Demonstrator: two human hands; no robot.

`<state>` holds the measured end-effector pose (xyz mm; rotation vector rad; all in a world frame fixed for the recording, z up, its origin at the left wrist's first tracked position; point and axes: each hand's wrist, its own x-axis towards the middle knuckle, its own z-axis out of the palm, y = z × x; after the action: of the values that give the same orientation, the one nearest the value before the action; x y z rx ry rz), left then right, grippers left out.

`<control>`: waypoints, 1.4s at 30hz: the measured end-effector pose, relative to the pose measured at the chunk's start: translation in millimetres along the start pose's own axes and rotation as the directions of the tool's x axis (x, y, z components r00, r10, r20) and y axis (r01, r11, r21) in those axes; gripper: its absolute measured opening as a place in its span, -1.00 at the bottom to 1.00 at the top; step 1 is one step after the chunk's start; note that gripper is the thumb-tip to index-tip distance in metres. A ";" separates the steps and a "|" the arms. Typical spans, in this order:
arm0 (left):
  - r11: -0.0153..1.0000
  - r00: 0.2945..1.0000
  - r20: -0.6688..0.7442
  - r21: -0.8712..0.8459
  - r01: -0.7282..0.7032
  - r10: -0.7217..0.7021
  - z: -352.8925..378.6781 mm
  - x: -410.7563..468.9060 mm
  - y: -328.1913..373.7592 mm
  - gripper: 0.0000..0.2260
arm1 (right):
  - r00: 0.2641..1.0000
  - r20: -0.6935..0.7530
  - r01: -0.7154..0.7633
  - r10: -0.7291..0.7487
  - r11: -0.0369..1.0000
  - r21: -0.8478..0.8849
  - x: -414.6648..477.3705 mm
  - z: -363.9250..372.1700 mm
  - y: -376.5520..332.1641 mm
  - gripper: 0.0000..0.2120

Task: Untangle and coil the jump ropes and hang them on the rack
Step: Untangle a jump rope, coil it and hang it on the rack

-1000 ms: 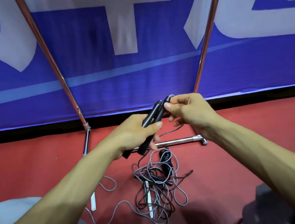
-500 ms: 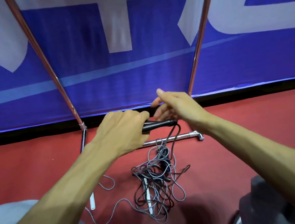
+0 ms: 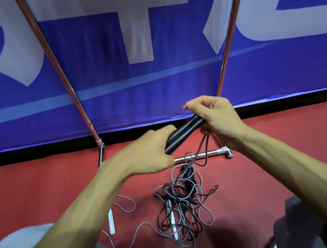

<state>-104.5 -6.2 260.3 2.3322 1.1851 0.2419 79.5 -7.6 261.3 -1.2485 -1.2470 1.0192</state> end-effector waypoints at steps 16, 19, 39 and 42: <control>0.678 0.866 -0.222 -0.716 0.168 -0.448 25.6 -11.1 22.1 -0.59 | 0.978 0.201 -0.088 0.052 0.980 0.178 -9.0 -10.7 -22.6 -0.51; 0.458 0.850 -0.191 -0.887 0.065 -0.491 23.6 -8.7 27.4 -0.62 | 0.944 0.329 0.029 0.002 0.996 -0.089 -15.4 -4.4 -11.7 -0.50; 0.895 0.591 -0.736 -0.444 -0.055 -0.329 13.2 -8.1 30.0 -0.68 | 0.758 0.648 0.442 0.077 0.670 -0.597 -45.3 19.7 13.5 -0.76; 0.859 0.572 -0.731 -0.505 -0.087 -0.372 11.7 -8.7 29.3 -0.73 | 0.831 0.553 0.331 0.059 0.746 -0.578 -39.2 16.1 22.2 -0.71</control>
<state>-84.7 -31.6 266.0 1.6092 1.4656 1.5174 62.0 -42.7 233.9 -1.3858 -2.2691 0.8645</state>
